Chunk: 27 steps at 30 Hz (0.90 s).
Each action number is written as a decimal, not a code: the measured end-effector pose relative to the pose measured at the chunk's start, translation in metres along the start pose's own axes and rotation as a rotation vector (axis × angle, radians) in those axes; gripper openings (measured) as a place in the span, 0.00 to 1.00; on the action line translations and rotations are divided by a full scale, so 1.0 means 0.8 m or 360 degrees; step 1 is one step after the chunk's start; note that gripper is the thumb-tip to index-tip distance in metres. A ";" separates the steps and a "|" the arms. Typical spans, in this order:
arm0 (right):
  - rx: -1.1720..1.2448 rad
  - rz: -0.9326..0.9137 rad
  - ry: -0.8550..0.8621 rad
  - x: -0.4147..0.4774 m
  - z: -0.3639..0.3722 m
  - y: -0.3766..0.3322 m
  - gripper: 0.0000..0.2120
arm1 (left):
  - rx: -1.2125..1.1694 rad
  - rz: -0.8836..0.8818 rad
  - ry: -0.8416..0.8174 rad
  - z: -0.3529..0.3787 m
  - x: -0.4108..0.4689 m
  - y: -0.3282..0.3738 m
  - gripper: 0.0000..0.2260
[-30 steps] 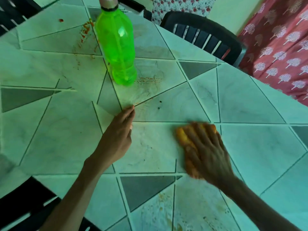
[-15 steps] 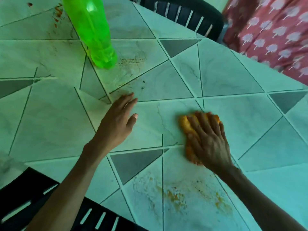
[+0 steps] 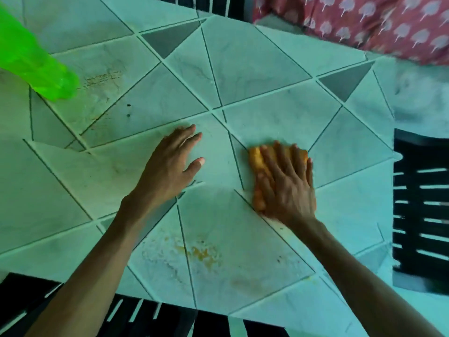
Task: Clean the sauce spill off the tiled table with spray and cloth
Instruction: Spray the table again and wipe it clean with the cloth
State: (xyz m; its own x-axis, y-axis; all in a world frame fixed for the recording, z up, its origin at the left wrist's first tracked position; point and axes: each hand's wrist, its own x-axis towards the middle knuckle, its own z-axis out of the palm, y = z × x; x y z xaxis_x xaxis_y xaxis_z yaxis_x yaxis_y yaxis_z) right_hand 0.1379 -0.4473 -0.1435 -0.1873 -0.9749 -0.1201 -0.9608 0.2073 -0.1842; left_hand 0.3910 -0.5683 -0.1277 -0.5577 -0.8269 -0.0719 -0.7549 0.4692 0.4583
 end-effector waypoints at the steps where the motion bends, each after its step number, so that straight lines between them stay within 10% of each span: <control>1: 0.0046 0.0094 0.0031 0.033 0.000 -0.015 0.27 | -0.0025 -0.0022 -0.0003 0.003 0.001 0.002 0.27; 9: -0.0012 -0.0461 -0.0047 -0.123 0.011 0.001 0.29 | -0.0154 -0.0070 0.0080 0.033 0.020 0.060 0.22; 18: 0.0084 0.0569 0.0162 -0.067 -0.023 0.176 0.29 | -0.0041 0.0176 -0.0078 0.081 0.045 0.156 0.26; 27: 0.0038 0.0074 0.0016 -0.166 -0.008 0.098 0.30 | -0.0014 0.0207 -0.0182 0.117 0.075 0.202 0.26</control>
State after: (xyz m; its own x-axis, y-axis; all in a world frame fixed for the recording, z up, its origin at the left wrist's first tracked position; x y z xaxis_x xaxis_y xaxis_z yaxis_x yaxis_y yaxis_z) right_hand 0.0857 -0.3020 -0.1355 -0.2340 -0.9649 -0.1193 -0.9458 0.2543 -0.2020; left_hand 0.2031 -0.5128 -0.1406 -0.6865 -0.7185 -0.1115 -0.6710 0.5670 0.4779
